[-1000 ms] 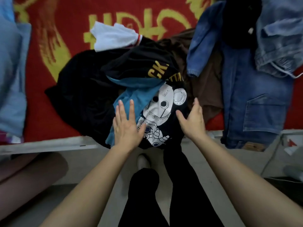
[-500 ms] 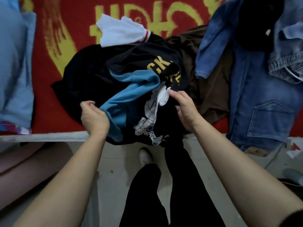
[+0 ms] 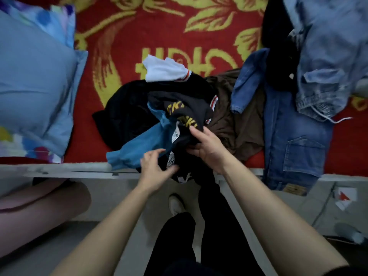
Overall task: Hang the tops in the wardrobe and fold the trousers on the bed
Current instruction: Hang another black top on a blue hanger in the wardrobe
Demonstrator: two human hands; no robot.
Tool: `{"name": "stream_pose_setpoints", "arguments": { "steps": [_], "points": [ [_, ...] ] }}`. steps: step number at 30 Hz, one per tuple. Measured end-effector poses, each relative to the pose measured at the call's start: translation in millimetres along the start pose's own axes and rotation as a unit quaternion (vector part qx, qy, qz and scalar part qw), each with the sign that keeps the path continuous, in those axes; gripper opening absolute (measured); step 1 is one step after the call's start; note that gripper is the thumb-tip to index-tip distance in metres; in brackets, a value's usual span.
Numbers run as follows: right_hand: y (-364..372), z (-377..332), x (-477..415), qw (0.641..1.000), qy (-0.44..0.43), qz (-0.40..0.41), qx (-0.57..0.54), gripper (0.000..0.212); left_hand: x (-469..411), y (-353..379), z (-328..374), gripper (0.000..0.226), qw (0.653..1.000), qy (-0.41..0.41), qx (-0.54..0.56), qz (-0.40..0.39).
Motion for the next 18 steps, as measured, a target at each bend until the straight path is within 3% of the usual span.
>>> {"name": "stream_pose_setpoints", "arguments": {
  "steps": [2, 4, 6, 8, 10, 12, 14, 15, 17, 18],
  "points": [
    [16, -16, 30, 0.999, -0.028, -0.032, 0.02, 0.01, 15, 5, 16, 0.071, 0.998, -0.009, 0.051, -0.037],
    [30, -38, 61, 0.995, -0.068, -0.031, 0.063, 0.009, 26, -6, 36, 0.041, 0.993, 0.019, 0.119, -0.012],
    [38, -59, 87, 0.985, -0.11, 0.026, 0.13, 0.019, 40, -33, 60, 0.018, 0.978, 0.034, 0.202, 0.03],
    [43, -79, 111, 0.971, -0.145, 0.08, 0.174, 0.021, 57, -72, 89, 0.02, 0.959, 0.046, 0.273, 0.055],
    [48, -91, 131, 0.958, -0.161, 0.107, 0.214, 0.01, 78, -115, 122, 0.019, 0.939, 0.079, 0.331, 0.044],
    [52, -95, 149, 0.906, -0.207, 0.145, 0.34, 0.047, 102, -156, 157, 0.024, 0.911, 0.129, 0.391, 0.009],
    [62, -92, 165, 0.805, -0.259, 0.158, 0.51, 0.08, 130, -191, 190, 0.032, 0.89, 0.167, 0.424, 0.004],
    [69, -91, 173, 0.772, -0.272, 0.153, 0.554, 0.093, 144, -205, 205, 0.032, 0.882, 0.182, 0.436, 0.007],
    [87, -93, 187, 0.754, -0.315, 0.141, 0.559, 0.096, 173, -224, 229, 0.017, 0.861, 0.205, 0.466, -0.014],
    [96, -97, 193, 0.754, -0.349, 0.132, 0.541, 0.081, 186, -231, 238, 0.028, 0.851, 0.207, 0.483, -0.023]
  ]
}}
Point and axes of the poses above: each hand's wrist, its own x-axis away from the middle knuckle, its own y-axis out of the palm, z = x × y, the point moved 1 cm from there along -x, towards the middle knuckle, and after that the axes turned 14 degrees about x, right-handed, at the moved point
